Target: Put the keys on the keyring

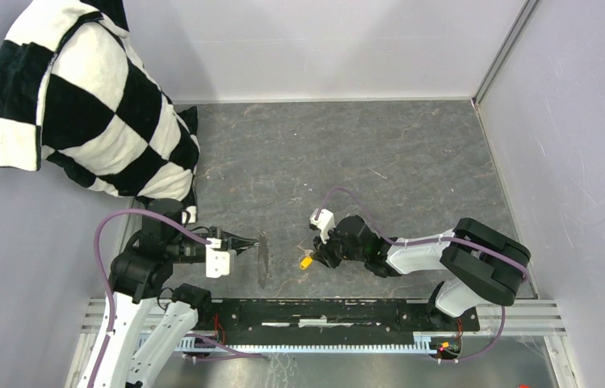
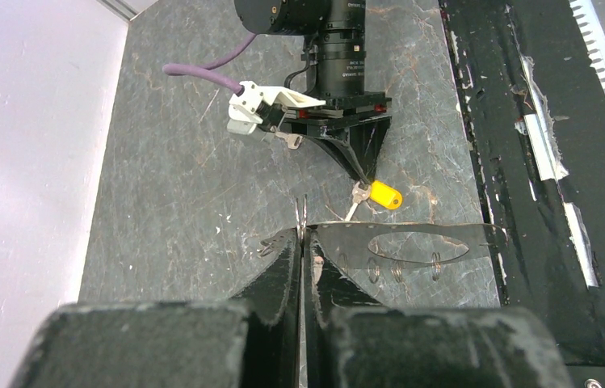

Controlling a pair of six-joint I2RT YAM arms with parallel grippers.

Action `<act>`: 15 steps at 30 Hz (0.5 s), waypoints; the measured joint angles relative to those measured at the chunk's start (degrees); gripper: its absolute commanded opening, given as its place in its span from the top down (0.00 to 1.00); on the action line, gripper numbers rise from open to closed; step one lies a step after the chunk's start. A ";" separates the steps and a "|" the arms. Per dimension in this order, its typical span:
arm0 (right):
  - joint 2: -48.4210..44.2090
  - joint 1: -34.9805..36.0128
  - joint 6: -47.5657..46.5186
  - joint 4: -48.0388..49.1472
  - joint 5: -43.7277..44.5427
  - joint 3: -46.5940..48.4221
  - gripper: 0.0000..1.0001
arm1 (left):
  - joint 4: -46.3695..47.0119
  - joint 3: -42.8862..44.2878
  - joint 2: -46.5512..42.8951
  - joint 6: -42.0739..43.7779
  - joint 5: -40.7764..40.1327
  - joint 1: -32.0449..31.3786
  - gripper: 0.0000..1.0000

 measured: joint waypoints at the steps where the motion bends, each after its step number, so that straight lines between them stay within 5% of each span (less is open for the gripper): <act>1: -0.20 0.00 -0.04 -0.24 -0.11 0.00 0.65 | 0.00 0.00 0.00 0.00 0.00 0.00 0.98; 10: -1.49 0.50 -0.24 -2.71 -0.76 0.00 0.63 | 0.00 0.09 0.00 0.00 0.00 0.00 0.98; 15: -1.60 0.57 -0.22 -3.21 -0.72 0.00 0.76 | 0.00 0.11 0.00 -0.02 0.00 0.00 0.98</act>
